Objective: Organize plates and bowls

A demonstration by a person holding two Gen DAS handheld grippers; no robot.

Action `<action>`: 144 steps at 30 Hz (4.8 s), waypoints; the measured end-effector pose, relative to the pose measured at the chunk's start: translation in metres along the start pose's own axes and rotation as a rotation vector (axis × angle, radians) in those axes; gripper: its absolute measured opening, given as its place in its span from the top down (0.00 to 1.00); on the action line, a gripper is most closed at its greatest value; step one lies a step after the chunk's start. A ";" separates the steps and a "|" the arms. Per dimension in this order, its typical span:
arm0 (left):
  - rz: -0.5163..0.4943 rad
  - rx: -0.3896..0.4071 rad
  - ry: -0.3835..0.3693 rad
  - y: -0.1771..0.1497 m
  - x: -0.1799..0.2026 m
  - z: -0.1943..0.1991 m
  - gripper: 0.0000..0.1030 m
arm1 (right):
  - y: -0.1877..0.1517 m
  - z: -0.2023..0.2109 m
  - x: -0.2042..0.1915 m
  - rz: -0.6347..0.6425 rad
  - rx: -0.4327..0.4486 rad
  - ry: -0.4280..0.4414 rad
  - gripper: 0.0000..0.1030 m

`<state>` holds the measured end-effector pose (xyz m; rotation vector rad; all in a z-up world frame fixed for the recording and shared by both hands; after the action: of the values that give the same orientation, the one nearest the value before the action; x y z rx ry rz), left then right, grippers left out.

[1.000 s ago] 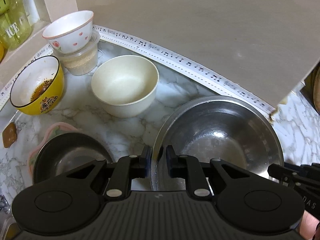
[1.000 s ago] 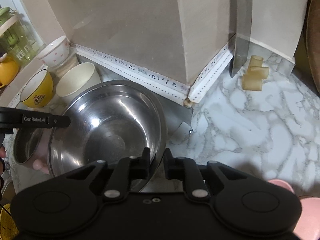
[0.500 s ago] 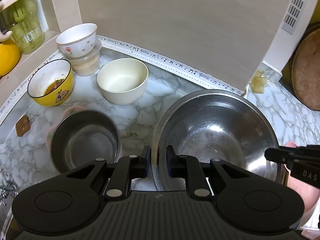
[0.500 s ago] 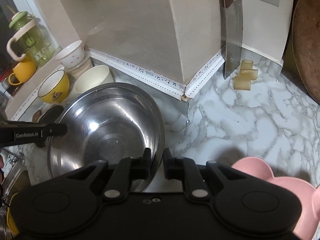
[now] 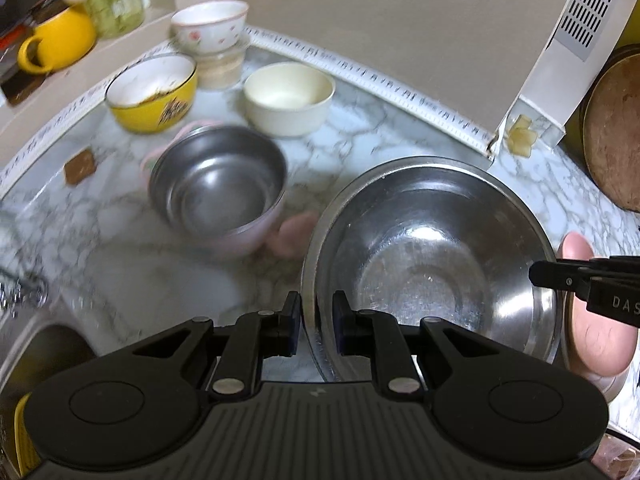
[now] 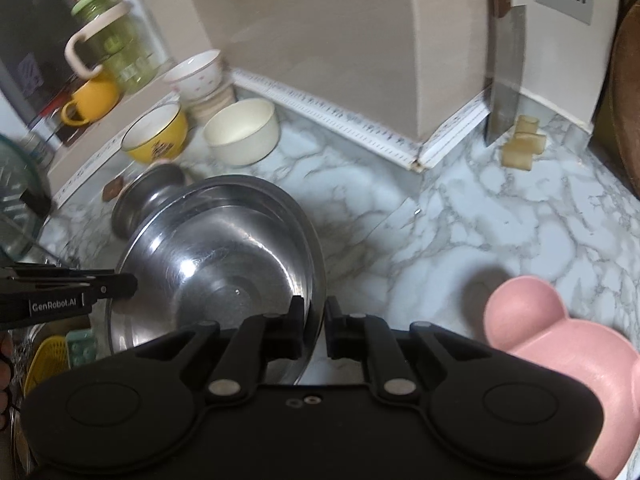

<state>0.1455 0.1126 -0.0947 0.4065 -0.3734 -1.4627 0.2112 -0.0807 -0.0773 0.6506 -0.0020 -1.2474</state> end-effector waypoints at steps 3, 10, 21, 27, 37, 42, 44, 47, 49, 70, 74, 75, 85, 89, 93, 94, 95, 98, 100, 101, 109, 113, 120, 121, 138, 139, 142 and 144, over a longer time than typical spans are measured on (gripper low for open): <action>0.014 -0.022 0.006 -0.018 -0.004 -0.001 0.85 | -0.012 -0.005 -0.007 0.014 -0.028 0.004 0.90; 0.022 -0.066 0.018 -0.049 -0.009 -0.004 0.85 | -0.041 -0.017 -0.017 0.043 -0.084 -0.003 0.89; 0.000 -0.112 0.021 -0.073 -0.010 -0.004 0.85 | -0.070 -0.029 -0.018 0.029 -0.153 -0.004 0.89; -0.006 -0.143 0.021 -0.080 -0.008 -0.010 0.85 | -0.078 -0.033 -0.017 0.024 -0.174 -0.011 0.90; -0.022 -0.138 0.021 -0.081 -0.006 -0.013 0.85 | -0.084 -0.040 -0.012 0.012 -0.201 -0.015 0.89; -0.026 -0.134 0.010 -0.081 -0.007 -0.014 0.85 | -0.084 -0.041 -0.013 0.021 -0.207 -0.005 0.83; -0.020 -0.130 0.005 -0.082 -0.008 -0.015 0.85 | -0.085 -0.042 -0.014 0.018 -0.220 0.002 0.81; -0.019 -0.127 0.001 -0.082 -0.009 -0.015 0.85 | -0.085 -0.043 -0.014 0.032 -0.214 -0.013 0.79; -0.018 -0.123 0.001 -0.083 -0.010 -0.014 0.85 | -0.085 -0.042 -0.014 0.033 -0.213 -0.011 0.78; -0.012 0.022 -0.015 -0.053 -0.021 0.018 0.57 | -0.053 -0.018 -0.037 0.096 -0.136 0.054 0.58; -0.003 0.056 -0.001 -0.043 -0.025 0.022 0.46 | -0.040 -0.012 -0.050 0.110 -0.114 0.076 0.46; 0.001 0.061 0.001 -0.039 -0.027 0.023 0.46 | -0.036 -0.010 -0.053 0.113 -0.104 0.081 0.43; 0.062 0.122 0.054 -0.007 -0.054 0.022 0.36 | 0.006 -0.012 -0.091 0.167 -0.021 0.120 0.17; 0.090 0.157 0.099 0.005 -0.071 0.020 0.26 | 0.016 -0.023 -0.107 0.183 -0.019 0.148 0.06; 0.115 0.169 0.144 0.015 -0.088 0.014 0.25 | 0.026 -0.036 -0.121 0.216 0.012 0.133 0.02; 0.121 0.171 0.157 0.017 -0.092 0.012 0.25 | 0.029 -0.039 -0.125 0.224 0.019 0.131 0.01; 0.128 0.172 0.169 0.020 -0.097 0.009 0.25 | 0.032 -0.043 -0.129 0.231 0.023 0.128 0.01; 0.159 0.169 0.185 0.028 -0.110 0.000 0.25 | 0.042 -0.056 -0.138 0.243 0.030 0.122 0.01; 0.176 0.166 0.196 0.033 -0.118 -0.006 0.25 | 0.047 -0.064 -0.143 0.241 0.034 0.119 0.01; 0.182 0.165 0.199 0.036 -0.121 -0.009 0.25 | 0.050 -0.069 -0.146 0.240 0.031 0.121 0.01; 0.228 0.115 0.213 0.048 -0.141 -0.044 0.25 | 0.065 -0.107 -0.156 0.238 0.007 0.077 0.02; 0.243 0.085 0.212 0.049 -0.149 -0.062 0.25 | 0.070 -0.125 -0.155 0.216 -0.012 0.061 0.05; 0.248 0.055 0.208 0.048 -0.154 -0.081 0.25 | 0.075 -0.150 -0.154 0.214 -0.033 0.030 0.18; 0.248 0.051 0.209 0.048 -0.154 -0.084 0.25 | 0.075 -0.153 -0.155 0.211 -0.038 0.031 0.20; 0.243 0.039 0.192 0.045 -0.153 -0.090 0.37 | 0.069 -0.176 -0.158 0.206 -0.091 0.040 0.51; 0.244 0.034 0.190 0.045 -0.153 -0.091 0.42 | 0.069 -0.176 -0.158 0.207 -0.090 0.041 0.53; 0.247 0.023 0.195 0.044 -0.153 -0.091 0.54 | 0.068 -0.176 -0.160 0.210 -0.095 0.049 0.68; 0.240 0.009 0.196 0.042 -0.153 -0.091 0.65 | 0.066 -0.176 -0.161 0.223 -0.105 0.053 0.76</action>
<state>0.2149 0.2709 -0.1541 0.4907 -0.2613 -1.1766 0.2743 0.1516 -0.1364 0.5757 0.0332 -1.0083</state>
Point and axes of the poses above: each gripper's, at about its wrist camera, not at the fingertips, and z roughly against the way its jaws point, x to its right, y to its top, the point moved 10 cm from there along -z, roughly the way its jaws point, and after that the axes turned 13 degrees about -z, right-handed, at the moved point
